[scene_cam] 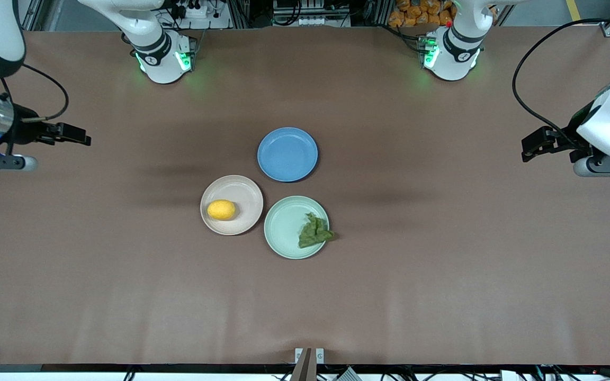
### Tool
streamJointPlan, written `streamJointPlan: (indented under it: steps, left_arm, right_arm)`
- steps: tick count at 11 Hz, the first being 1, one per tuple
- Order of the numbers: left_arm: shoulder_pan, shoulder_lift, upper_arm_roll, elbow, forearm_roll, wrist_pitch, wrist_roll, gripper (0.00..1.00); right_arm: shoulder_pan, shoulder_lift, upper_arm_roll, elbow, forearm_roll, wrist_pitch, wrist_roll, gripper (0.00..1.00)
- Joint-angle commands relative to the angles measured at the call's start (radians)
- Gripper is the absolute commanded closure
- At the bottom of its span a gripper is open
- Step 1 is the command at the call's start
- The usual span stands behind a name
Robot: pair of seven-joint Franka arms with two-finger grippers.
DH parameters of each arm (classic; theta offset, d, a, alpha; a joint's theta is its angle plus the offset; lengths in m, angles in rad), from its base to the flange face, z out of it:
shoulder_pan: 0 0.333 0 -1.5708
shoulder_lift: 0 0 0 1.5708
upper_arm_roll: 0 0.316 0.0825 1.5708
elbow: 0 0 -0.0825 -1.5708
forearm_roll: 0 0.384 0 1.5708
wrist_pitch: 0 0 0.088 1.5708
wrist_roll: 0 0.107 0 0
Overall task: Pick lemon and lettuce from plates
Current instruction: 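Reach the right gripper to the lemon while the left gripper reaches the lettuce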
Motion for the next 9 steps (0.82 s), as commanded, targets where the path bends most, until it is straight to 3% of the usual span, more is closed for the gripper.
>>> streamJointPlan:
  steps: [1, 3, 5, 9]
  left_arm:
    - [0.004, 0.006, -0.005, 0.004, 0.005, -0.016, 0.020, 0.00]
    - [0.006, 0.006, -0.004, 0.006, 0.005, -0.015, 0.020, 0.00]
    - [-0.002, 0.006, -0.005, 0.006, 0.004, -0.016, 0.004, 0.00]
    - [-0.069, 0.062, -0.011, 0.009, 0.001, 0.001, -0.046, 0.00]
  right_arm:
    - [0.032, 0.055, 0.000, 0.010, 0.013, 0.011, 0.060, 0.00]
    - [0.051, 0.130, 0.003, 0.031, 0.022, 0.049, 0.068, 0.00]
    - [0.078, 0.203, 0.002, 0.033, 0.152, 0.090, 0.161, 0.00]
    - [0.228, 0.338, 0.000, 0.065, 0.119, 0.265, 0.534, 0.00]
